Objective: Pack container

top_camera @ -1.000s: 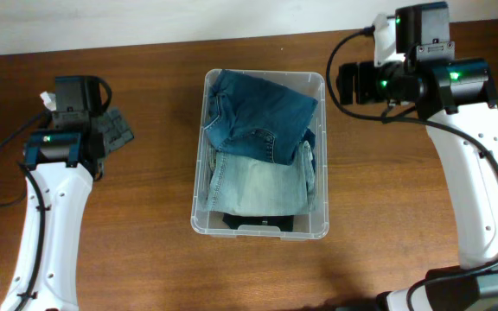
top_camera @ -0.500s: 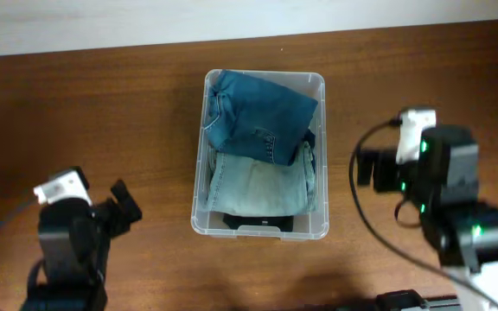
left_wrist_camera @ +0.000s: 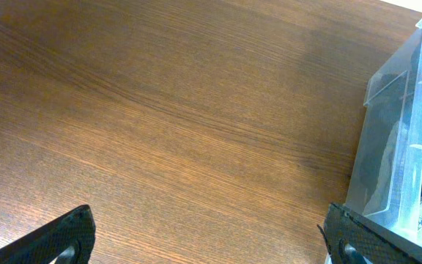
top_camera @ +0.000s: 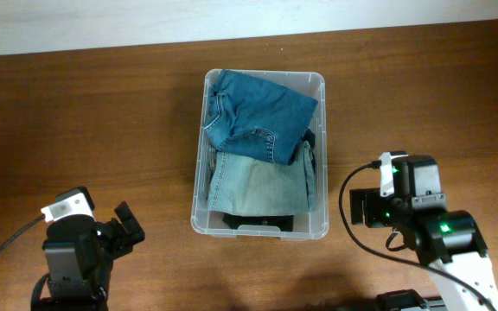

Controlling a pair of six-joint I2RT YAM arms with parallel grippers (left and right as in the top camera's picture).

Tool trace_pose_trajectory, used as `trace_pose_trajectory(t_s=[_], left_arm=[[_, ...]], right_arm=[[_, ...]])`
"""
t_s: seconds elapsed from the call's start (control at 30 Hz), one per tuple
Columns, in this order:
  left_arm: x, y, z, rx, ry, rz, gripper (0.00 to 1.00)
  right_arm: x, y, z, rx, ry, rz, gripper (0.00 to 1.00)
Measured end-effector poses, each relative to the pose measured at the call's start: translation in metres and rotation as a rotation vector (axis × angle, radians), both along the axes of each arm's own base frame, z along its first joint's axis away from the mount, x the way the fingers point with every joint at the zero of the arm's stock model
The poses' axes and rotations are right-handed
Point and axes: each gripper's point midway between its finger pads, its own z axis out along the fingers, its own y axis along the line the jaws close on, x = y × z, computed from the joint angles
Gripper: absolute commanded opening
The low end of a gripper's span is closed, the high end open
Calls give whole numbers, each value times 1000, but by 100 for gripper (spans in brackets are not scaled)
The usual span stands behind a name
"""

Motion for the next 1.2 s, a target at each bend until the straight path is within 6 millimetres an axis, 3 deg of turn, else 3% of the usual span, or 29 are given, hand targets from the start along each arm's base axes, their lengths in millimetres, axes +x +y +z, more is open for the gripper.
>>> trace_pose_trajectory(t_s=[0.2, 0.37, 0.47, 0.67, 0.8, 0.87, 1.2], left_arm=[[0, 0, 0, 0, 0, 0, 99], [0, 0, 0, 0, 0, 0, 99], [0, 0, 0, 0, 0, 0, 99], [0, 0, 0, 0, 1, 0, 99], [0, 0, 0, 0, 1, 0, 99], [0, 0, 0, 0, 2, 0, 99], [0, 0, -1, 0, 3, 0, 99]], right_arm=[[1, -5, -16, -31, 73, -12, 98], [1, -5, -8, -32, 37, -14, 98], [3, -5, 13, -32, -74, -2, 98], [1, -6, 93, -52, -497, 40, 98], [-10, -6, 116, -67, -722, 51, 98], [-10, -6, 118, -72, -810, 53, 98], [9, 2, 72, -73, -1109, 92, 99]])
